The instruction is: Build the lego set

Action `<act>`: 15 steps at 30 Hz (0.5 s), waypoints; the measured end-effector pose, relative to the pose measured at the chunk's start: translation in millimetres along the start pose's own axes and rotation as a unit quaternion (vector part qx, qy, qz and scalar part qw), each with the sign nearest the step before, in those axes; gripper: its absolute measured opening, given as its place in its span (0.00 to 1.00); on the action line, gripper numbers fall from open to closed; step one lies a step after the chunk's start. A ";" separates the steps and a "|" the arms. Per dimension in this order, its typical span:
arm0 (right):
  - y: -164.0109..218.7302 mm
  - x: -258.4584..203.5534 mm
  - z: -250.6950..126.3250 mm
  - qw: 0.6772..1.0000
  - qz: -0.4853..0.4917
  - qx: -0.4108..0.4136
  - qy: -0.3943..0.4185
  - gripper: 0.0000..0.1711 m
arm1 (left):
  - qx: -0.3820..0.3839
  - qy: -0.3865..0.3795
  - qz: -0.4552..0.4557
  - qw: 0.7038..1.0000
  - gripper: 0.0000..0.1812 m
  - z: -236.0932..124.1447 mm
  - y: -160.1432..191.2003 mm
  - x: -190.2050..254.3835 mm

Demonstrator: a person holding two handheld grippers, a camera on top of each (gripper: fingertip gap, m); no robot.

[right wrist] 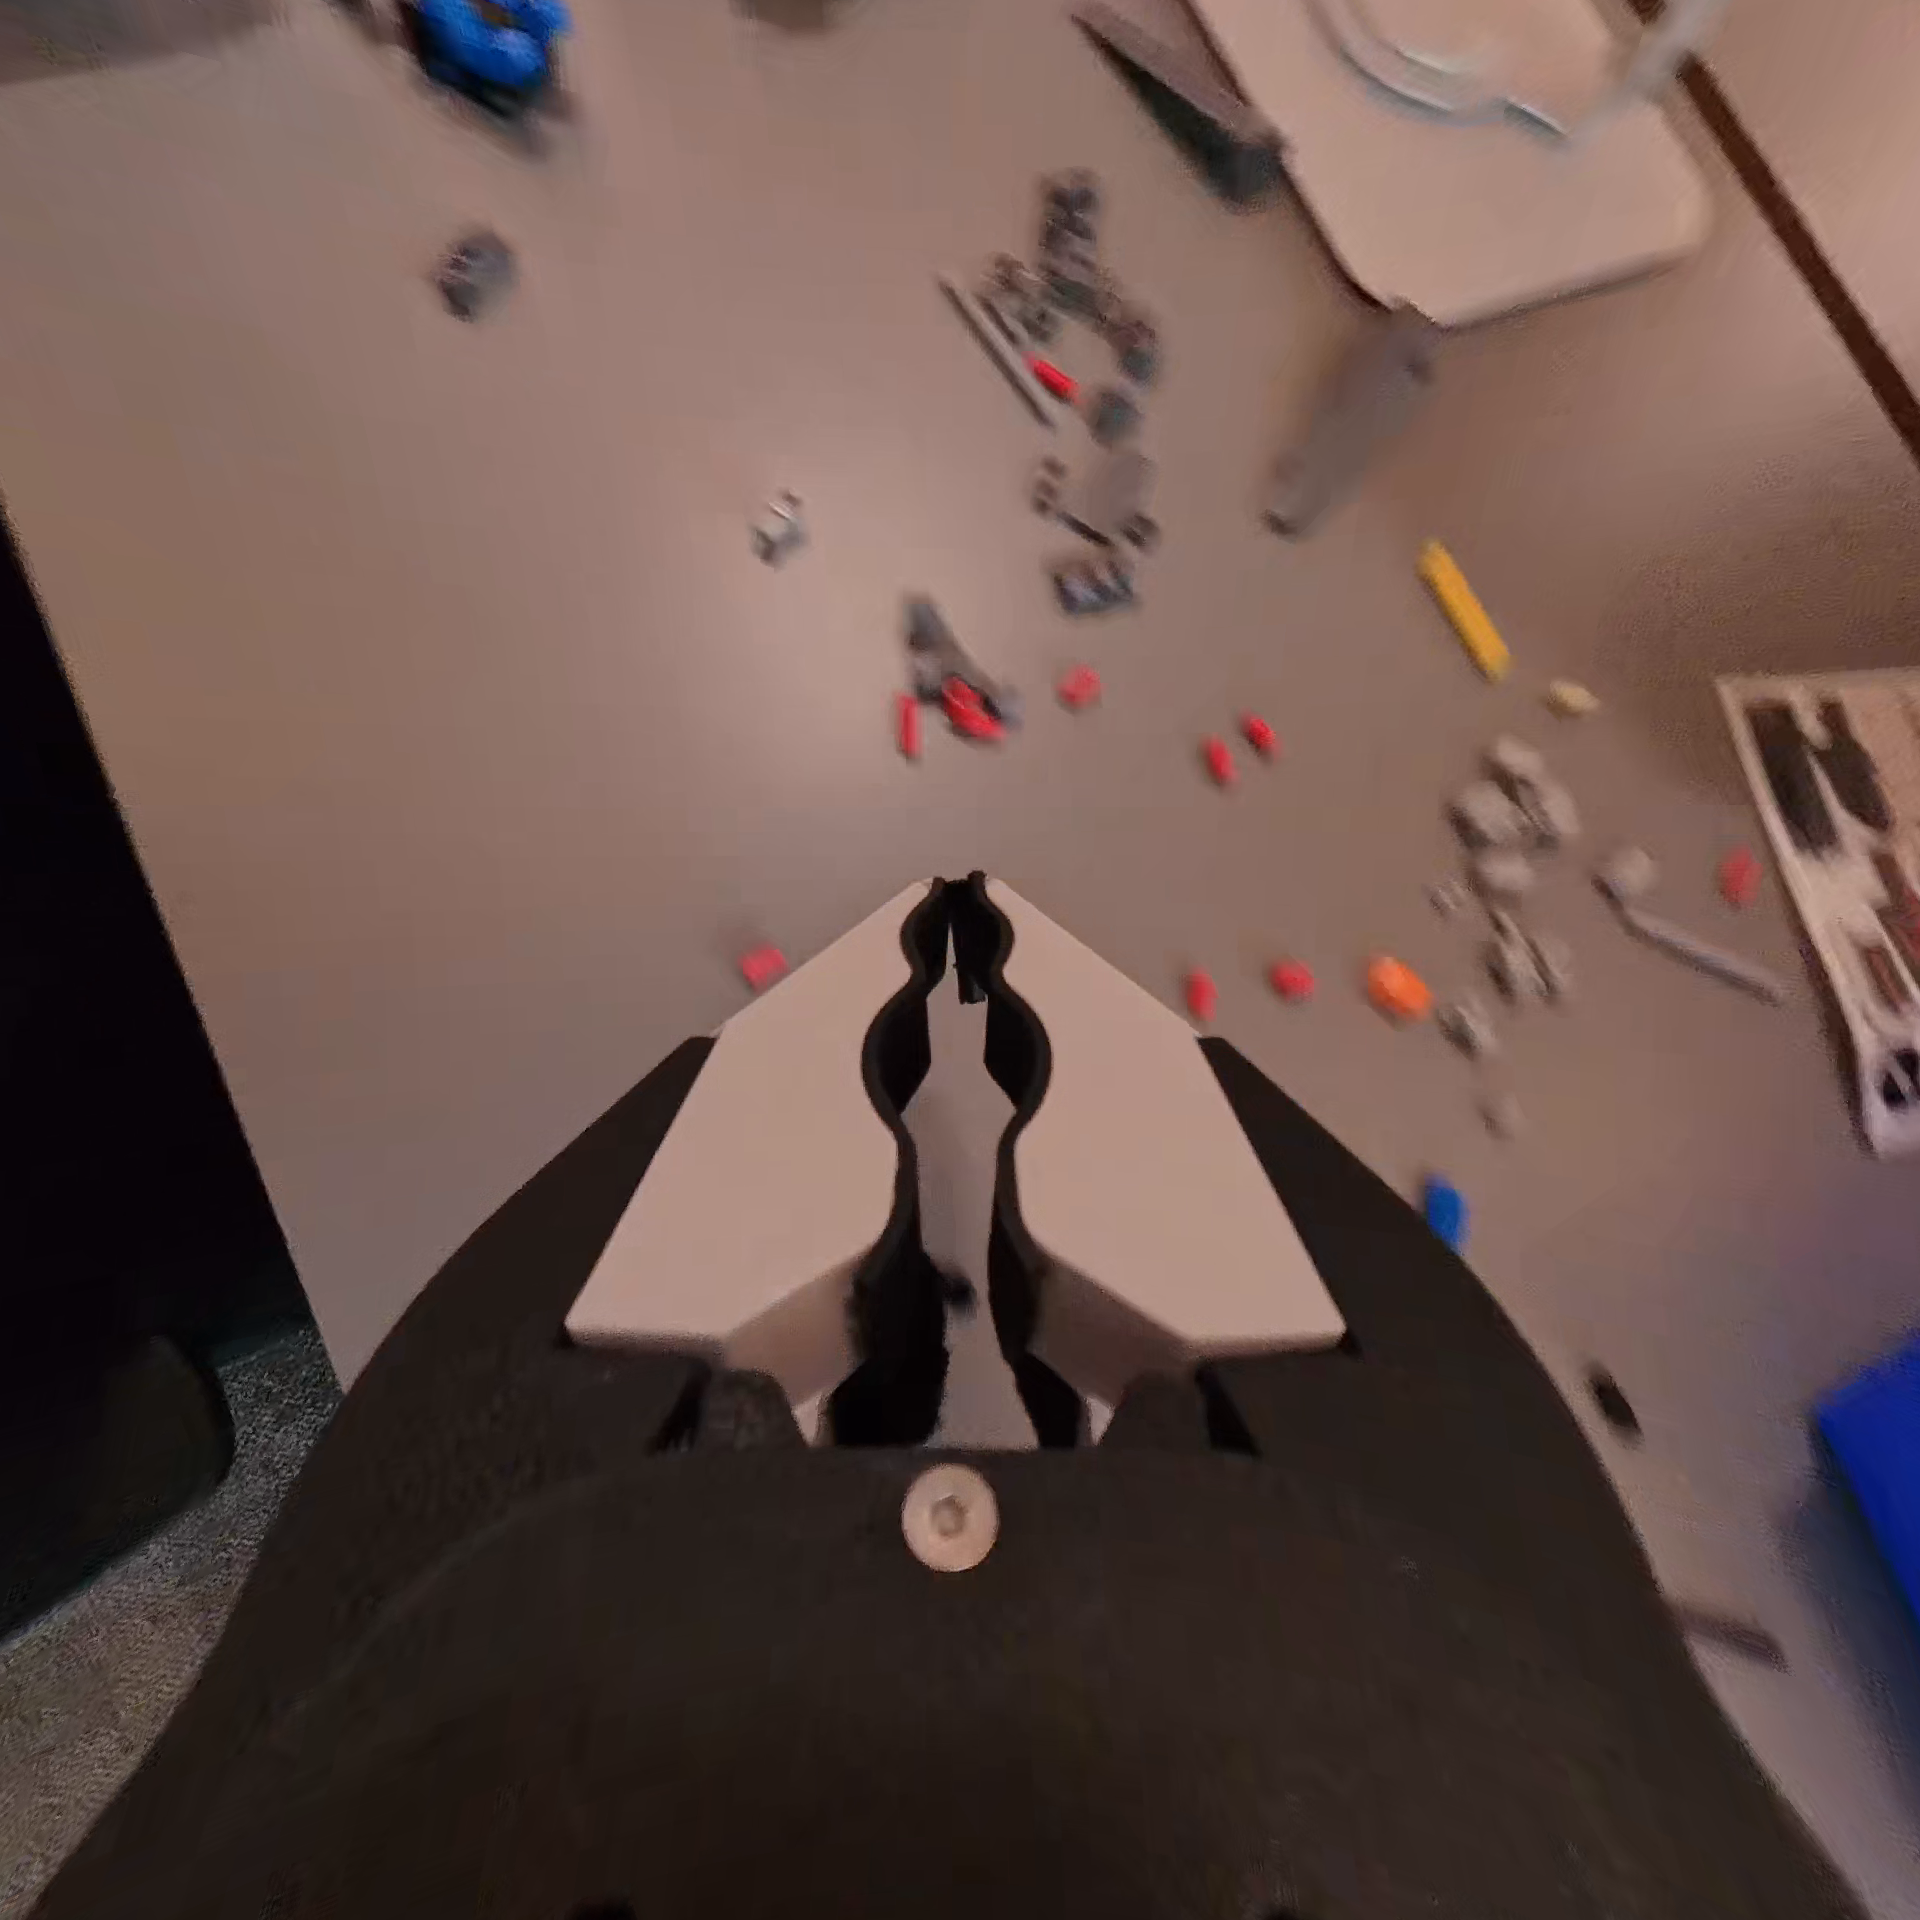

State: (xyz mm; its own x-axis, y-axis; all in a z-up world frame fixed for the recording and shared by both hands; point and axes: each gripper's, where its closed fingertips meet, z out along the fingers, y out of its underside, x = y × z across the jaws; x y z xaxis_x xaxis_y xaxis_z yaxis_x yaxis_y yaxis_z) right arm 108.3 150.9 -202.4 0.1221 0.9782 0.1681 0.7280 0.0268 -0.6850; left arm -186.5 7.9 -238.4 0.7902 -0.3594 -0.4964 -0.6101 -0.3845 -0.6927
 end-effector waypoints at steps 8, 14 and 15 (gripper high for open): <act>-70.7 -105.0 87.3 0.987 -0.089 0.008 -0.137 0.00 | 0.026 -0.003 0.004 1.000 0.13 -13.5 0.1 -0.4; -81.1 -132.3 119.8 0.980 -0.112 -0.020 -0.163 0.00 | 0.040 0.004 0.014 0.999 0.13 -18.2 -1.7 3.2; -80.7 -134.1 122.3 0.980 -0.110 -0.023 -0.165 0.00 | 0.042 0.006 0.016 0.999 0.13 -18.6 -2.1 4.0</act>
State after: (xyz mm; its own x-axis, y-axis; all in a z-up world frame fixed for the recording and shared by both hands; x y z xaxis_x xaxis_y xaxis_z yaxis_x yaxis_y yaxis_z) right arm -49.4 42.8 -256.4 -0.2607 0.9632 0.0654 0.7424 0.2433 -0.6242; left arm -183.1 -8.5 -229.2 0.7698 -0.3803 -0.5127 -0.6271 -0.3009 -0.7185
